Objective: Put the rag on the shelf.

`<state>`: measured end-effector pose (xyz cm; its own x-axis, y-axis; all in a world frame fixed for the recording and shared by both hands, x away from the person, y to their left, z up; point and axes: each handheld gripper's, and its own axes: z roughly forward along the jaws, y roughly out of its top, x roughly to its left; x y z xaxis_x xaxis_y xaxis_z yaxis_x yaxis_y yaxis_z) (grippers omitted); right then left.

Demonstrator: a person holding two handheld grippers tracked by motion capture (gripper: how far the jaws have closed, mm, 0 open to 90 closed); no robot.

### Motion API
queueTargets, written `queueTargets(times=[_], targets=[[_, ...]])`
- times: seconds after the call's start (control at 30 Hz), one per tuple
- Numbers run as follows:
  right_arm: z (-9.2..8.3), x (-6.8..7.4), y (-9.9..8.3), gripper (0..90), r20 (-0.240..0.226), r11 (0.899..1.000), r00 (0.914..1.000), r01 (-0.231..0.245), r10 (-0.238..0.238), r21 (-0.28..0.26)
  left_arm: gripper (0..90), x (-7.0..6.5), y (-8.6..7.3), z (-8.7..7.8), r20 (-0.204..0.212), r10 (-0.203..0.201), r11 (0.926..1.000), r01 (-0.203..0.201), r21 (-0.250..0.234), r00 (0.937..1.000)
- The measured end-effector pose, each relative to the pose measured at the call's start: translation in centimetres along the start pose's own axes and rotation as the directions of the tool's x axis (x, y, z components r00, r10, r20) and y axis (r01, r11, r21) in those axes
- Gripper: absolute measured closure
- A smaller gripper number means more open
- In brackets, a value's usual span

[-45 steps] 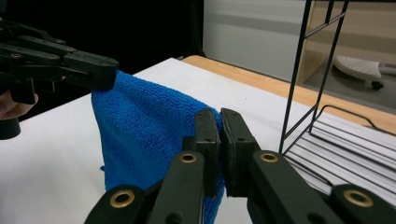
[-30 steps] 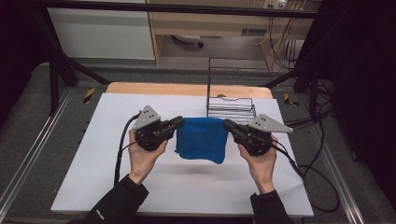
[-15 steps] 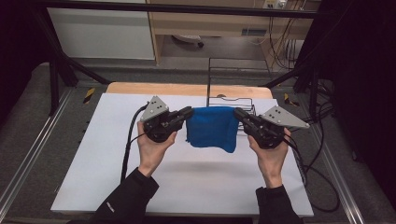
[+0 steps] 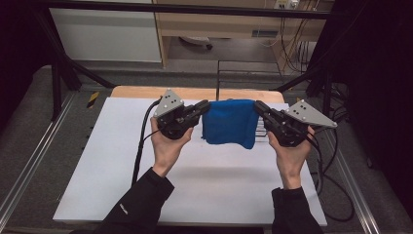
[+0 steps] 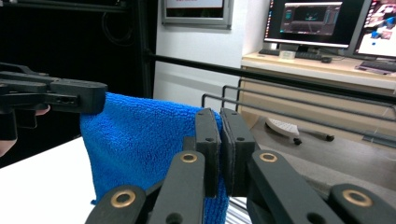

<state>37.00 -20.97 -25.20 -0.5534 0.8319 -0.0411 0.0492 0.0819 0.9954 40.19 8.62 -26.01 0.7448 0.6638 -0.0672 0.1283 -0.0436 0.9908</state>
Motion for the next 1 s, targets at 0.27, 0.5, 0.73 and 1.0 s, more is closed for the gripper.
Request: queueTargets(times=[0.27,0.5,0.73,1.0], targets=[[-0.1,-0.9,1.2,86.8,0.033,1.0,0.9994,0.005,-0.004,-0.028,85.0,-0.2,1.4,1.1,0.001,0.005,0.9998,-0.005,-0.02,1.0],[-0.4,-1.6,2.4,86.8,0.052,0.998,0.9986,0.016,-0.013,-0.054,85.1,-0.3,2.7,2.1,0.003,0.015,0.9992,-0.014,-0.038,0.9999],[-0.3,-2.5,3.3,86.8,0.075,0.997,0.9972,0.016,-0.01,-0.081,85.1,-0.3,4.0,3.2,0.005,0.011,0.998,-0.011,-0.063,0.9999],[-0.2,-3.2,4.3,86.9,0.09,0.995,0.9959,0.02,-0.012,-0.094,85.2,-0.2,5.4,4.0,-0.003,0.026,0.996,-0.026,-0.085,0.9997]])
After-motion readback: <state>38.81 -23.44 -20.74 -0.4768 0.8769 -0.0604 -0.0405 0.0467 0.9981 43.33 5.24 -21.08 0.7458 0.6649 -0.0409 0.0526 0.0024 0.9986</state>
